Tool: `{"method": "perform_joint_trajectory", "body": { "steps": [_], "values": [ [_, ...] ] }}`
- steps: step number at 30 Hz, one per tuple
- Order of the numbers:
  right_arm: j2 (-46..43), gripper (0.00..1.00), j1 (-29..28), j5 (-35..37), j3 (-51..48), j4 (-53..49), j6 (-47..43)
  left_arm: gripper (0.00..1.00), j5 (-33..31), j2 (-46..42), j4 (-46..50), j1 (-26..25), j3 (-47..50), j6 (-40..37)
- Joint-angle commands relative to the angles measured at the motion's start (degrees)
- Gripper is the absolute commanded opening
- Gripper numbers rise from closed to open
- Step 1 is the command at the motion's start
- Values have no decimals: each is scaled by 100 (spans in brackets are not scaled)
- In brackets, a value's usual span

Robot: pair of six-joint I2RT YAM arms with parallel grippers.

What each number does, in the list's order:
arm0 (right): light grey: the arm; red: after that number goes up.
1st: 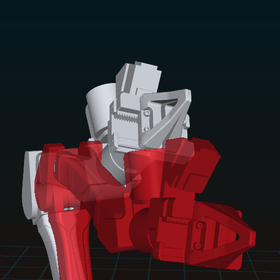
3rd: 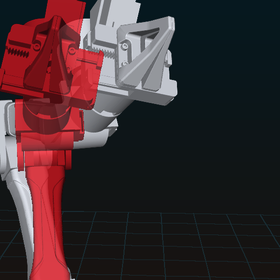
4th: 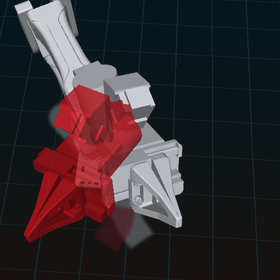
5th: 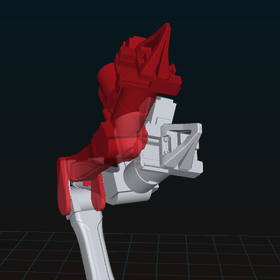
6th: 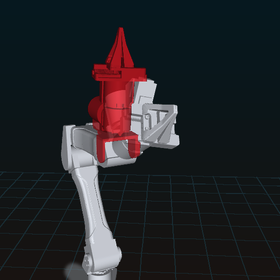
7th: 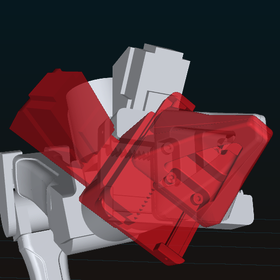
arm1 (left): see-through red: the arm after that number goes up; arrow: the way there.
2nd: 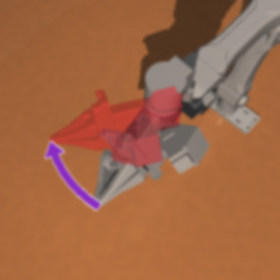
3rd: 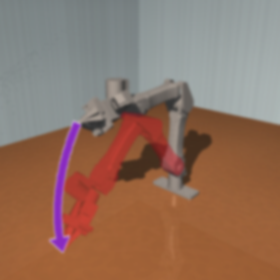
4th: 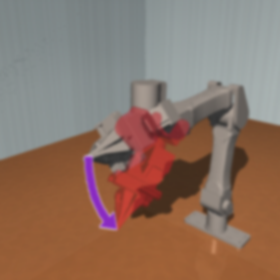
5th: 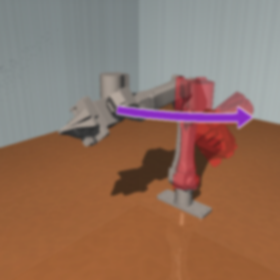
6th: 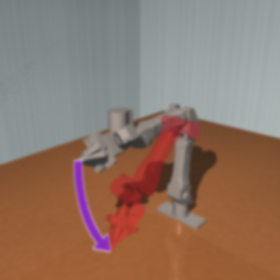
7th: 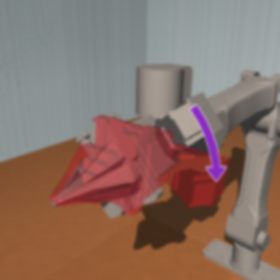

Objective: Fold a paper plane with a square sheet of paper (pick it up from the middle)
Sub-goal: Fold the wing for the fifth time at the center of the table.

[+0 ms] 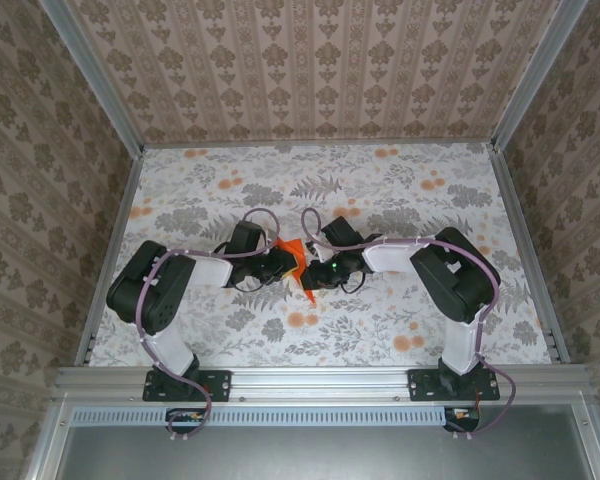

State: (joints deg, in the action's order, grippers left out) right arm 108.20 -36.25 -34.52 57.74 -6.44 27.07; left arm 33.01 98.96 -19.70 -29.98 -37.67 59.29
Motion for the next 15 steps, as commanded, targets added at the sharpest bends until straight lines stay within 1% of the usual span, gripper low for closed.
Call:
{"method": "perform_joint_trajectory", "body": {
  "steps": [1,9,15],
  "values": [
    [-208,29,21,-7,-13,-262,62,18,14,150,72,-26,-49,-75],
    [-387,29,4,36,-85,-197,167,18,16,177,67,-26,-47,-60],
    [-268,24,-23,106,-87,-238,166,18,1,195,67,-28,-36,-37]
  ]
}}
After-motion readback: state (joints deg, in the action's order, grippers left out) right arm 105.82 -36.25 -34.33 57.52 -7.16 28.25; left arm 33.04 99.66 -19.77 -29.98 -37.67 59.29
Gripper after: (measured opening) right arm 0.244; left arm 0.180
